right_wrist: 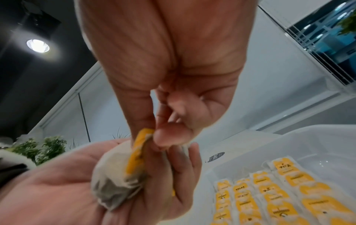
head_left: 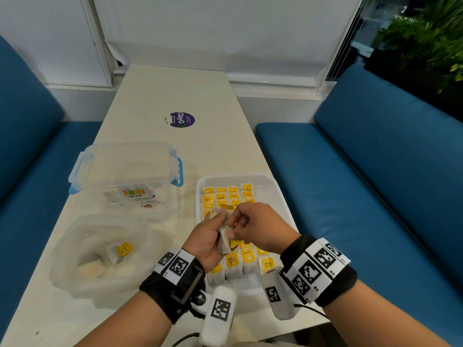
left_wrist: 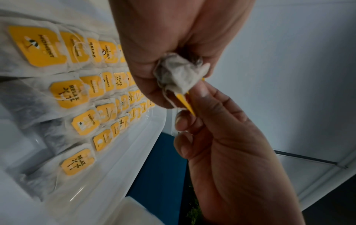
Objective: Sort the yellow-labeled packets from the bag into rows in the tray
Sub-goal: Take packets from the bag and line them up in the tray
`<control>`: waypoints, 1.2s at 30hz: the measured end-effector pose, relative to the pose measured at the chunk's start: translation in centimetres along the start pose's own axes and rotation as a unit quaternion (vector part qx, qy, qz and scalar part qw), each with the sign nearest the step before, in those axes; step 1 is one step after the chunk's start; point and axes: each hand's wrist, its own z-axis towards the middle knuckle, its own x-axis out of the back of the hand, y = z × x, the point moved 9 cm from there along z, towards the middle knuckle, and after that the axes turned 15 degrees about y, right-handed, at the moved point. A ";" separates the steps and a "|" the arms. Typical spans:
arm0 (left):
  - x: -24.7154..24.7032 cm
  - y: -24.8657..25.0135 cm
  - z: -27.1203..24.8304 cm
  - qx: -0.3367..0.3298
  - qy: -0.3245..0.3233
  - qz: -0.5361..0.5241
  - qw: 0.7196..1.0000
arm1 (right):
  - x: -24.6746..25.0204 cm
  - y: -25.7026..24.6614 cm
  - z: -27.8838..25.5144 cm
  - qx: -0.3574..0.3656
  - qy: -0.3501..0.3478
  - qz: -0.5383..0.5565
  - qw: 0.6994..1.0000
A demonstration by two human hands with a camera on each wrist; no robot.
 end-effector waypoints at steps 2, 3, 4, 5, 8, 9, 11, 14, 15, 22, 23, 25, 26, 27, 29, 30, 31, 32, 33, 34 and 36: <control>0.1 -0.3 -0.1 0.001 0.007 0.015 1.000 | -0.1 0.1 0.0 -0.005 -0.002 0.000 1.000; 0.2 -0.5 -0.2 0.005 0.010 0.020 1.000 | -0.2 0.2 0.0 -0.005 -0.004 -0.004 1.000; 0.4 -0.6 -0.1 0.009 0.013 0.023 1.000 | -0.2 0.2 0.0 -0.004 -0.001 -0.009 1.000; 0.6 -0.8 0.0 0.012 0.019 0.027 0.999 | -0.2 0.3 0.0 -0.002 0.007 -0.016 1.000; 1.6 -0.7 0.5 0.021 0.051 0.032 0.998 | 0.8 0.4 0.5 0.007 0.051 -0.028 0.998; 1.9 -0.6 0.5 0.023 0.063 0.023 0.997 | 1.2 0.4 0.7 0.009 0.062 -0.021 0.998; 2.2 -0.5 0.6 0.023 0.074 0.015 0.997 | 1.9 0.4 0.9 0.014 0.080 -0.004 0.997; 1.7 -0.6 0.4 0.023 0.063 0.034 0.997 | 2.3 0.2 1.0 0.020 0.105 0.006 0.994; 1.6 -0.6 0.3 0.025 0.057 0.031 0.998 | 2.4 0.2 1.0 0.021 0.111 0.007 0.994; 1.5 0.0 0.6 -0.008 0.030 0.046 0.998 | 3.2 0.4 0.9 0.026 0.136 -0.013 0.990; 1.5 0.1 0.7 -0.016 0.032 0.051 0.998 | 3.1 0.3 0.8 0.031 0.133 -0.016 0.991; 1.5 0.4 0.9 -0.034 0.035 0.054 0.997 | 2.7 0.0 0.7 0.041 0.121 -0.017 0.992; 1.5 0.6 1.0 -0.044 0.037 0.052 0.997 | 2.4 -0.2 0.6 0.046 0.116 -0.015 0.992; 1.5 0.8 1.1 -0.054 0.038 0.049 0.997 | 2.1 -0.3 0.5 0.051 0.113 -0.010 0.992; 1.5 1.1 1.2 -0.073 0.039 0.047 0.995 | 1.7 -0.5 0.4 0.063 0.104 0.003 0.993; 1.5 1.3 1.3 -0.081 0.040 0.049 0.995 | 1.5 -0.5 0.4 0.066 0.099 0.010 0.993; 1.6 1.4 1.4 -0.088 0.042 0.051 0.994 | 1.4 -0.4 0.5 0.065 0.096 0.017 0.993; 1.7 1.5 1.4 -0.094 0.042 0.053 0.993 | 1.4 -0.1 0.7 0.058 0.095 0.027 0.993; 1.8 1.6 1.5 -0.100 0.040 0.056 0.993 | 1.5 0.3 1.0 0.044 0.096 0.039 0.994; 1.8 1.6 1.4 -0.104 0.035 0.060 0.992 | 1.6 0.9 1.3 0.024 0.099 0.055 0.993; 1.5 1.7 1.3 -0.113 0.024 0.071 0.991 | 1.6 2.0 1.7 -0.020 0.101 0.091 0.990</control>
